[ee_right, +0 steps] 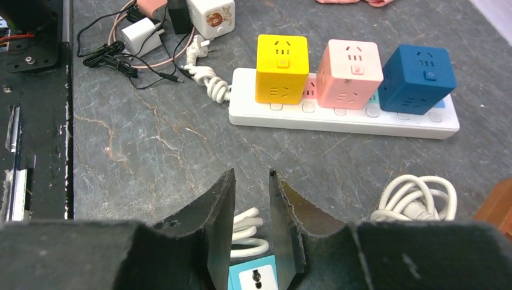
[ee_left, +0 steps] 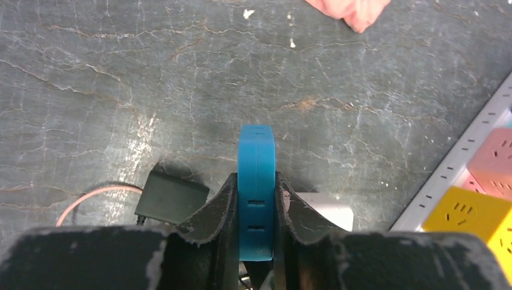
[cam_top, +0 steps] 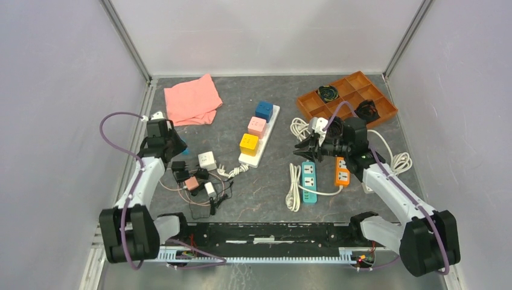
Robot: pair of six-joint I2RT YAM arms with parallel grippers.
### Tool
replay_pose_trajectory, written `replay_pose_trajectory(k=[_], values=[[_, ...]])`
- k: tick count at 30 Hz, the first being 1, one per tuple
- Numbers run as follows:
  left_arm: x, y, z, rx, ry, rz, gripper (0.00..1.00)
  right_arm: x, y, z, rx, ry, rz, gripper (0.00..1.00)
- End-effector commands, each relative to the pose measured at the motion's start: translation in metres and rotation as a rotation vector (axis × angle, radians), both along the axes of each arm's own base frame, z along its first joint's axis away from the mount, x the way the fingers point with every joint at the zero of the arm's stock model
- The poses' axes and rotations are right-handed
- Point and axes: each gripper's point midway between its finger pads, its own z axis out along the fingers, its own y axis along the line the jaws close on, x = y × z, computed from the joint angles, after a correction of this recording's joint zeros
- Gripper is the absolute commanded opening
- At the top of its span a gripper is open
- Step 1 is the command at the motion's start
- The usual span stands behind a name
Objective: Pull the plug off the socket
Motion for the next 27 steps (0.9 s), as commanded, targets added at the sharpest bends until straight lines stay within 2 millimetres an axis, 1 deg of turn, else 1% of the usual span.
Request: replay_pose_trajectory(k=[1,2,4,6,8,10,13,14,16,17,18,19,20,22,25,26,27], values=[[0.031,0.004,0.007,-0.126,-0.087,0.027,0.02,0.006,0.005,0.005,0.013,-0.034,0.038,0.33],[0.034,0.003,0.003,-0.149,-0.077,0.023,0.02,0.006,0.004,0.005,0.01,-0.035,0.04,0.34],[0.04,0.0,-0.013,-0.186,-0.031,0.014,0.03,0.007,0.003,0.005,0.009,-0.042,0.035,0.34],[0.043,0.0,-0.025,-0.222,0.006,0.021,0.03,0.007,0.0,0.007,0.013,-0.052,0.028,0.34],[0.043,0.008,-0.035,-0.25,0.036,0.054,0.06,0.01,-0.004,0.009,0.015,-0.06,0.013,0.34],[0.041,0.018,-0.043,-0.273,0.058,0.096,0.1,0.01,-0.005,0.01,0.02,-0.061,0.01,0.34],[0.039,0.024,-0.052,-0.298,0.082,0.128,0.17,0.009,-0.006,0.01,0.027,-0.053,0.017,0.35],[0.038,0.025,-0.053,-0.303,0.086,0.131,0.23,0.009,-0.006,0.01,0.028,-0.051,0.019,0.35],[0.038,0.026,-0.054,-0.308,0.086,0.133,0.39,0.009,-0.006,0.009,0.03,-0.046,0.022,0.35],[0.038,0.026,-0.052,-0.307,0.081,0.132,0.49,0.009,-0.006,0.009,0.031,-0.045,0.022,0.35],[0.038,0.027,-0.051,-0.303,0.076,0.134,0.64,0.009,-0.007,0.009,0.031,-0.045,0.022,0.35],[0.037,0.028,-0.05,-0.297,0.07,0.138,0.7,0.009,-0.007,0.009,0.031,-0.045,0.021,0.35],[0.037,0.03,-0.048,-0.29,0.063,0.144,0.79,0.009,-0.007,0.009,0.031,-0.045,0.02,0.35],[0.035,0.033,-0.043,-0.27,0.051,0.157,0.88,0.009,-0.008,0.01,0.032,-0.046,0.019,0.35],[0.033,0.04,-0.028,-0.224,0.006,0.176,0.91,0.01,-0.009,0.011,0.034,-0.047,0.018,0.35],[0.033,0.044,-0.021,-0.204,-0.012,0.184,0.93,0.01,-0.009,0.011,0.034,-0.048,0.016,0.35],[0.032,0.048,-0.014,-0.179,-0.033,0.2,0.97,0.01,-0.01,0.01,0.034,-0.047,0.015,0.35]])
